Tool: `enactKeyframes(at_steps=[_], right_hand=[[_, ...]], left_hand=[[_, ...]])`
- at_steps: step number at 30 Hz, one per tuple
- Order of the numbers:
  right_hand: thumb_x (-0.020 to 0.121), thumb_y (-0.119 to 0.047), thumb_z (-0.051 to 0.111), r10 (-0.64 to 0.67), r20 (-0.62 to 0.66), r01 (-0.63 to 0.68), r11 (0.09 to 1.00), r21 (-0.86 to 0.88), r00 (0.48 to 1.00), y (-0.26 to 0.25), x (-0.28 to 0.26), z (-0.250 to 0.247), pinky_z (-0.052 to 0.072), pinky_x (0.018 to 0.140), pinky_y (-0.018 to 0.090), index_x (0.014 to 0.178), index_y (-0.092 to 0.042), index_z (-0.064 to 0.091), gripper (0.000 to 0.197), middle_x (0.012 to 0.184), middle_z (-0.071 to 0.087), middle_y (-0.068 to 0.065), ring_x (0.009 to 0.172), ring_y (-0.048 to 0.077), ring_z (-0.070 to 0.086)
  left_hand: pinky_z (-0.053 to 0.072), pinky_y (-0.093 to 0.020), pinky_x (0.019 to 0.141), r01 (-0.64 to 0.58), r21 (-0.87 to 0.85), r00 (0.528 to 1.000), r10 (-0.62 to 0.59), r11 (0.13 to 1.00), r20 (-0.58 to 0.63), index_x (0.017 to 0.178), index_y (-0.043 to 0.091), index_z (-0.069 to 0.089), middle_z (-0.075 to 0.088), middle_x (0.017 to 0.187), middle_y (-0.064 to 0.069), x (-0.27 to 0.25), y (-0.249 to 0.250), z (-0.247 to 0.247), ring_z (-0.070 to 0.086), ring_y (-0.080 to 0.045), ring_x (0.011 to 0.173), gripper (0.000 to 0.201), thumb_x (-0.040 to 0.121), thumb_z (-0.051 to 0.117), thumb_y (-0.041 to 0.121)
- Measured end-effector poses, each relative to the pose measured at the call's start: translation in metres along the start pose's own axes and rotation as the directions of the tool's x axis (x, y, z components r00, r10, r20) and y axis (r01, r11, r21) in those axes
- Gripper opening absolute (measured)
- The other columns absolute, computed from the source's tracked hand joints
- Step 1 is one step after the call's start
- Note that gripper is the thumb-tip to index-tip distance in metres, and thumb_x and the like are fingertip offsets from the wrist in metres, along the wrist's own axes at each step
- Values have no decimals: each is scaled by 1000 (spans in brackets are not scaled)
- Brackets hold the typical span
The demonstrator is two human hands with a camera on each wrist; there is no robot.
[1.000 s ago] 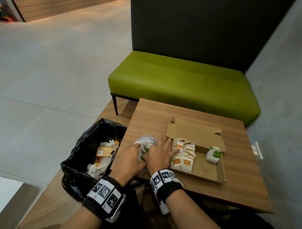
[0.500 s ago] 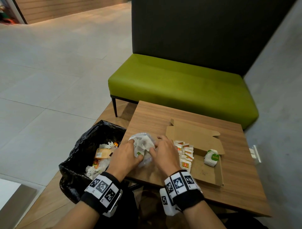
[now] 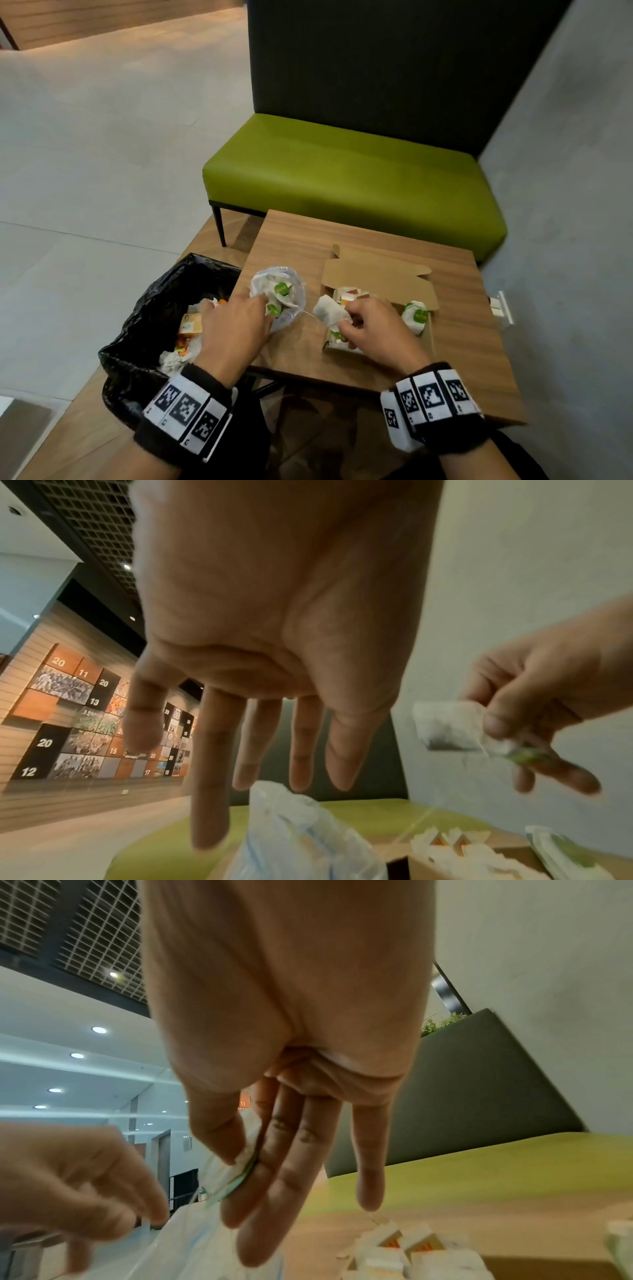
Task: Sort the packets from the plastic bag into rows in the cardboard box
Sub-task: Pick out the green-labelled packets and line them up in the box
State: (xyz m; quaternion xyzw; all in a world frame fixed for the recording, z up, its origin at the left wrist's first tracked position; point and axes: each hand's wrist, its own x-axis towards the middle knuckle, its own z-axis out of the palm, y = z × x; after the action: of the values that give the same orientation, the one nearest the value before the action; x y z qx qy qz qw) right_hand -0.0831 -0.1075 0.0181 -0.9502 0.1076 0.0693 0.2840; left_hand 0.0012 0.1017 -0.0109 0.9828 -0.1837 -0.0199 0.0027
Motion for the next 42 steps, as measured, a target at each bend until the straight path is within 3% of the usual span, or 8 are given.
enactKeyframes(at_steps=[3,7,11,16,22,30,35,42], right_hand=[[88,-27,58,-8,42,10,1000,-30,999,7,-10,4,49,63,46,72,-11,62,24,69,64,6,67,20,60],[87,-35,60,-54,103,56,998,-16,993,10,-22,8,46,61,44,72,-15,63,25,66,62,2,65,17,58],[87,-34,66,-65,113,59,997,51,991,17,-33,5,47,63,41,62,-27,56,28,65,61,0,65,16,58],[80,-28,81,-12,58,-4,965,262,998,31,-41,-1,56,69,31,80,-22,71,12,74,72,2,67,7,67],[84,-23,79,53,-211,22,940,339,976,34,-33,-7,60,66,40,80,-22,73,7,69,71,-1,63,13,68],[91,-41,67,48,-412,41,978,204,910,18,-5,-7,55,63,39,90,-24,72,18,56,63,0,57,17,63],[93,-42,63,32,-392,50,979,197,920,0,18,16,57,66,38,93,-24,72,20,60,64,-6,61,14,65],[95,-40,55,23,-64,-28,997,-75,998,-1,16,40,51,89,37,140,-25,52,48,102,71,0,103,21,64]], left_hand=[[41,-45,90,-163,-127,975,140,979,-171,126,33,60,60,130,8,-12,12,-13,60,-19,112,35,93,57,43],[41,-28,106,-434,-592,875,473,679,-99,141,34,44,52,140,14,-20,43,-15,46,-3,127,49,95,60,35],[47,-22,90,-516,-528,821,566,675,-79,127,31,60,67,118,10,-20,59,-4,59,-5,108,32,94,61,31],[51,-26,82,-423,-598,885,452,681,-112,107,27,71,72,97,11,-23,58,-5,63,-3,92,16,94,62,24],[42,-4,69,-225,-804,974,136,550,-180,92,30,69,66,84,17,-22,52,-13,57,14,85,11,92,68,19],[59,-28,69,-140,-956,970,-156,259,-185,87,21,74,75,79,2,-12,43,-18,72,-13,74,6,90,71,18],[56,-23,67,-127,-989,967,-212,75,-140,86,14,74,76,79,-6,-17,43,-14,71,-16,74,11,92,67,20],[45,-30,61,-123,-992,973,-197,10,-123,82,3,71,62,71,-22,-23,39,-10,54,-16,64,31,97,59,27]])
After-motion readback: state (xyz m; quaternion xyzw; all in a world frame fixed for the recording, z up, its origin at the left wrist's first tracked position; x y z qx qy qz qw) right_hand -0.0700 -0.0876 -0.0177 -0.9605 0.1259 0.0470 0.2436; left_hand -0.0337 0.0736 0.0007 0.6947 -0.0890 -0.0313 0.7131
